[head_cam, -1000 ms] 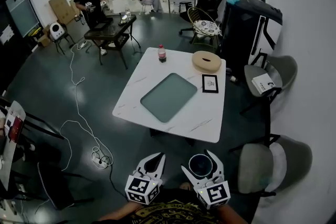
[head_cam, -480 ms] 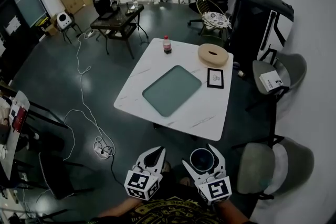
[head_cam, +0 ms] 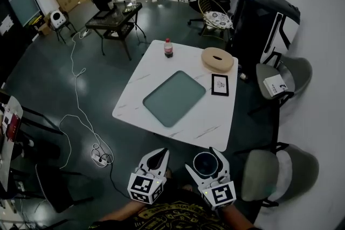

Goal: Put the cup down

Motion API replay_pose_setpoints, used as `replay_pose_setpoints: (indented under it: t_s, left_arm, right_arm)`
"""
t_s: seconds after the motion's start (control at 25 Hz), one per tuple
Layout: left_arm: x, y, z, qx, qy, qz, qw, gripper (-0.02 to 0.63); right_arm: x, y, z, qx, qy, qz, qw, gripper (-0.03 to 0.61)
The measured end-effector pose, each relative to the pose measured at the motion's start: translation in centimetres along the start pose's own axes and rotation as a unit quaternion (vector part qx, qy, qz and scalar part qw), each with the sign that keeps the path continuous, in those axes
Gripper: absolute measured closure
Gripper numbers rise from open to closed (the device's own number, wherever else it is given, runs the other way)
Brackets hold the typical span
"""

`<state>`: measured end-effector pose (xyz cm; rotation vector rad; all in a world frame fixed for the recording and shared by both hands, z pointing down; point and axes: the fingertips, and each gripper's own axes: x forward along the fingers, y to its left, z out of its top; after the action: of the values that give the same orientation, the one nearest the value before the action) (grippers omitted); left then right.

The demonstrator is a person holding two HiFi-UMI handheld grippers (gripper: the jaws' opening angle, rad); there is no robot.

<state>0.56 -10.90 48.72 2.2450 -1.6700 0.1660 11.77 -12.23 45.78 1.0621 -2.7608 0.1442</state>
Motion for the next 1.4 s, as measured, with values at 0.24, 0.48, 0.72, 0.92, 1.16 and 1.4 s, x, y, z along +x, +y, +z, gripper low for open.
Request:
replay_pose_setpoints:
  t_s: [0.24, 0.48, 0.72, 0.92, 1.16, 1.4]
  left_arm:
    - [1.9, 2.5, 1.5, 0.004, -0.006, -0.006, 1.0, 0.6]
    - [3.6, 4.5, 2.4, 0.001, -0.011, -0.015, 0.9998, 0.6]
    - [4.4, 5.9, 3.1, -0.007, -0.018, -0.034, 0.9992, 0.6]
    - [4.6, 7.4, 3.7, -0.013, -0.026, -0.043, 0.9986, 0.6]
    - [4.0, 10.2, 3.9, -0.013, -0.028, -0.035, 0.9989, 0.6]
    - [3.4, 12.6, 3.9, -0.009, -0.031, -0.024, 0.9992, 0.601]
  right_arm:
    - [3.0, -0.1, 0.9, -0.008, 0.0, -0.001, 1.0, 0.196]
    - [5.4, -0.8, 1.6, -0.013, 0.003, -0.017, 1.0, 0.196]
    - [7.2, -0.8, 2.5, -0.018, 0.004, -0.032, 0.999, 0.196]
    - [8.5, -0.7, 2.9, -0.023, 0.003, -0.038, 0.999, 0.196]
    - [10.7, 0.4, 3.5, -0.03, -0.013, -0.032, 0.999, 0.196]
    - [12.4, 1.2, 3.9, -0.035, -0.022, -0.029, 0.999, 0.196]
